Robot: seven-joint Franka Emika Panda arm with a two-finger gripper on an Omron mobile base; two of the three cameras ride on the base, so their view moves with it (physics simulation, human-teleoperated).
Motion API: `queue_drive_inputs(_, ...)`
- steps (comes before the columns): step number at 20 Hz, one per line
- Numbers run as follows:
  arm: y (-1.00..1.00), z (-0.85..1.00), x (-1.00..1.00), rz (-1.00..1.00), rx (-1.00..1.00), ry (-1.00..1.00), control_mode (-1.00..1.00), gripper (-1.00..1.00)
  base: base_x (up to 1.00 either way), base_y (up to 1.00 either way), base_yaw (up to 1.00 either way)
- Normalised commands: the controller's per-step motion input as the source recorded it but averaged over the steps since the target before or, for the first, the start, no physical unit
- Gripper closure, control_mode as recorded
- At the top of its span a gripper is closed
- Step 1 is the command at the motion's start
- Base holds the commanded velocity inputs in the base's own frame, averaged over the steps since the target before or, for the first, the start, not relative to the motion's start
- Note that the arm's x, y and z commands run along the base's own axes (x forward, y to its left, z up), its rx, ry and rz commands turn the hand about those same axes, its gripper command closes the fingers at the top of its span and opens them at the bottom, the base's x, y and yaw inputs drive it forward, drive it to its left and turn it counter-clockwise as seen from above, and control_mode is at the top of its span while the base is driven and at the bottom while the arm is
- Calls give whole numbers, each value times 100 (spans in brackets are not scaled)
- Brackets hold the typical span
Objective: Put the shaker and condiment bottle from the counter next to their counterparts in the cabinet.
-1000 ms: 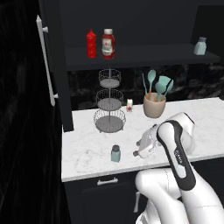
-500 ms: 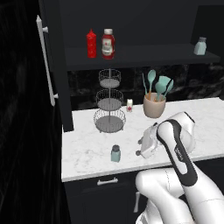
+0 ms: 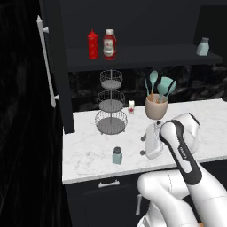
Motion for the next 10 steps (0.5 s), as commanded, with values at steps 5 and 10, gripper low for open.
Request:
queue_drive_inputs(5,27,-79,0,0,0,-15,-100,-100,0,0,0)
queue_drive_inputs(10,37,-79,0,0,0,-8,-100,-100,0,0,0)
